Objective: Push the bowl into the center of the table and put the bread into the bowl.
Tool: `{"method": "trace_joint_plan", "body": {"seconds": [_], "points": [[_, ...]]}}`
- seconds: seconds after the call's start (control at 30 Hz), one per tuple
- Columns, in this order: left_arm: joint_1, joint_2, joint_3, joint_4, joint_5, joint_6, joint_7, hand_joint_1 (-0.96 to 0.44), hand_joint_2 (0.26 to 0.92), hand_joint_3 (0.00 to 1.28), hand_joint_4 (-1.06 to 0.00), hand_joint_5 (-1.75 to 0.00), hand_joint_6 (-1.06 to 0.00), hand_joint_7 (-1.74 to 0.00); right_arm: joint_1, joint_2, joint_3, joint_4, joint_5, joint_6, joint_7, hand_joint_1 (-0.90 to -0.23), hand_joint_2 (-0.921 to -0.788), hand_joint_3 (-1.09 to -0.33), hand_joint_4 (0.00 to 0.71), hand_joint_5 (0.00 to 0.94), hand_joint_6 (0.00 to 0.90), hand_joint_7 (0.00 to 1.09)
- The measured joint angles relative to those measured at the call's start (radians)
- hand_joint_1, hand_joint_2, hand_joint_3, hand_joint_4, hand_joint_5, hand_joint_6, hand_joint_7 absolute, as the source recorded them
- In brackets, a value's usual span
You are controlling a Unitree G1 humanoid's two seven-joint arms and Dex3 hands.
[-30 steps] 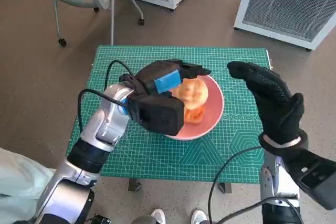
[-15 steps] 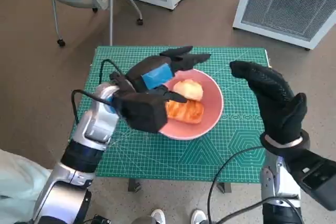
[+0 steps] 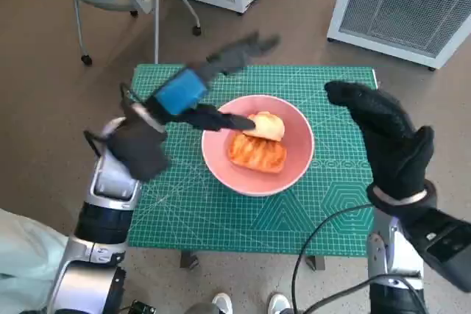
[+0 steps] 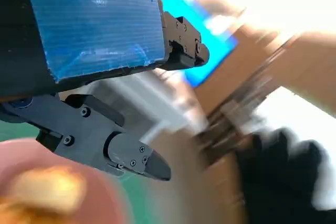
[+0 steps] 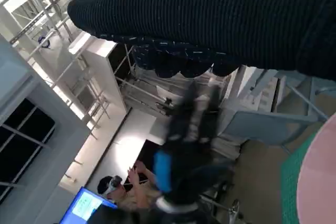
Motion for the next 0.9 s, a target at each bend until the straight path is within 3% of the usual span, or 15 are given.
{"method": "trace_joint_plan", "body": {"seconds": [0.17,0.4,0.9], "points": [[0.006,-0.079,0.042,0.010,-0.126,-0.084,-0.012,-0.60,0.921,0.32,-0.22,-0.05,-0.35,-0.07,-0.042,-0.015,-0.003,-0.010,-0.017,0.004,-0.013,-0.662,-0.921,-0.665,0.094,0.011,-0.001,0.50],[0.019,-0.168,0.072,0.026,-0.252,-0.125,-0.055,-0.58,0.921,0.35,-0.23,-0.05,-0.34,-0.08,-0.085,-0.022,0.002,-0.017,-0.078,0.012,-0.056,-0.664,-0.921,-0.688,0.091,0.007,-0.001,0.49],[0.042,-0.169,0.076,0.039,-0.262,-0.175,-0.138,-0.62,0.921,0.52,-0.10,0.00,-0.22,-0.05,-0.123,-0.023,0.021,-0.022,-0.170,0.042,-0.123,-0.680,-0.921,-0.715,0.100,0.008,-0.001,0.49]]}}
